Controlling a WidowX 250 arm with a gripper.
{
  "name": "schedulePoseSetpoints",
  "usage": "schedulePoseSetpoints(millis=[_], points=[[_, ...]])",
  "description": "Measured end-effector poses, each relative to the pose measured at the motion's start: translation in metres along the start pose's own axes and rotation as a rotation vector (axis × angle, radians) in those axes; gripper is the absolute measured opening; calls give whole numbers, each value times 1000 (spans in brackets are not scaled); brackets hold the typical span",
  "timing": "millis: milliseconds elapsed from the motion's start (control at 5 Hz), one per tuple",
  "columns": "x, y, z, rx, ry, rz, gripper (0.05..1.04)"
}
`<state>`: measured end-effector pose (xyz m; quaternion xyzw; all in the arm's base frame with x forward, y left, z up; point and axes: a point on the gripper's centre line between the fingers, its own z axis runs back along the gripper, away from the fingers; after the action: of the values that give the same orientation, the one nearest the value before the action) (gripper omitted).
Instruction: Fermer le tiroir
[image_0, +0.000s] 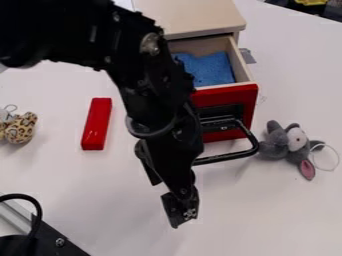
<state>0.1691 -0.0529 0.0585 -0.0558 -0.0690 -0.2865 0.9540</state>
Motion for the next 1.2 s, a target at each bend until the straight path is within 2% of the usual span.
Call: schedulePoseSetpoints(millis=[200, 600, 800, 1200], points=[[3, -4, -5, -36, -4, -71, 999], [20, -6, -6, -75, -26, -118, 999], [30, -12, -5, -77, -49, -150, 999], [42, -14, -10, -91, -56, -144, 999]])
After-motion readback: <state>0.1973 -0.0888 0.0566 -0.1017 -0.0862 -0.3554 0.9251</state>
